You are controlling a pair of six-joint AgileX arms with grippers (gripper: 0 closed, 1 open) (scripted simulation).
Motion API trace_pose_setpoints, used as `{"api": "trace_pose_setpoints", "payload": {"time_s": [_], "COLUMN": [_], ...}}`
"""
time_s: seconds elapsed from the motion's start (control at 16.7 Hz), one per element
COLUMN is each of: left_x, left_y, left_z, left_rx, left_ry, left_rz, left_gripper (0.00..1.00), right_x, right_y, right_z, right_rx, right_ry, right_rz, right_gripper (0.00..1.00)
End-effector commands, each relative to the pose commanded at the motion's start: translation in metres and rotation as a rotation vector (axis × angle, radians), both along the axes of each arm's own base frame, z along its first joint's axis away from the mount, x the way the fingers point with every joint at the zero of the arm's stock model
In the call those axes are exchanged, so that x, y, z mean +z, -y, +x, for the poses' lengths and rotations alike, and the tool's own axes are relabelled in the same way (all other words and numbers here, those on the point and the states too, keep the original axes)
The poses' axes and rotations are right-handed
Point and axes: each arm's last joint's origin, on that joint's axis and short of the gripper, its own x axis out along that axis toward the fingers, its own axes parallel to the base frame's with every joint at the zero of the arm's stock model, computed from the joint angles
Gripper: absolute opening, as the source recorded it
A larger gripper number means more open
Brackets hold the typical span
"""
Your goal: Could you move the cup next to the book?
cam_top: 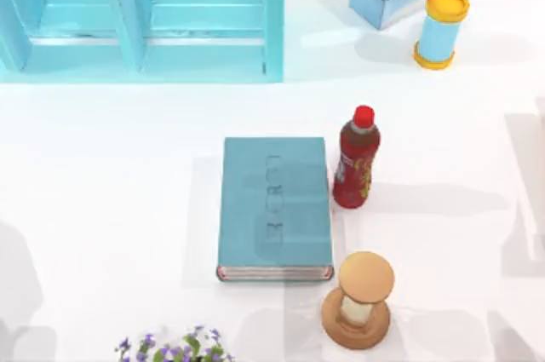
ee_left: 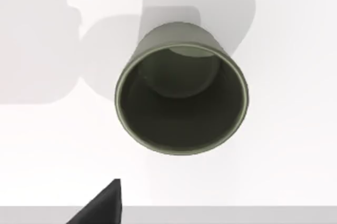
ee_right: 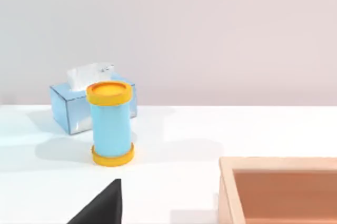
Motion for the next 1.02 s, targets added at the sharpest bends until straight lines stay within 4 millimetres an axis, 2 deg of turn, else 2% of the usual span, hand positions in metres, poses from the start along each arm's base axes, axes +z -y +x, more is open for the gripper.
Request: {"api": "trace_pose_setpoints", "payload": {"time_s": [0.18,0.48,0.6,0.9,1.02], "left_x": [-0.018,-0.076,-0.092,-0.099,-0.099], "left_y": [-0.002,-0.004,-0.002,-0.001,-0.001], "left_z": [0.002,0.003,0.001,0.0,0.0], "left_rx": [0.002,0.003,0.003,0.003,0.003], "left_ry": [-0.003,0.004,0.002,-0.001,-0.001], "left_rz": [-0.003,0.003,0.001,-0.001,-0.001], "left_gripper": [1.0,1.0,1.0,1.0,0.85], "right_x": [0.0,0.0,0.0,0.0,0.0], "right_y": [0.0,0.0,0.0,0.0,0.0], "right_z": [0.0,0.0,0.0,0.0,0.0], "right_rx": [0.0,0.0,0.0,0.0,0.0], "right_ry": [0.0,0.0,0.0,0.0,0.0], "right_rz": [0.0,0.0,0.0,0.0,0.0], "right_gripper": [1.0,1.0,1.0,1.0,1.0]}}
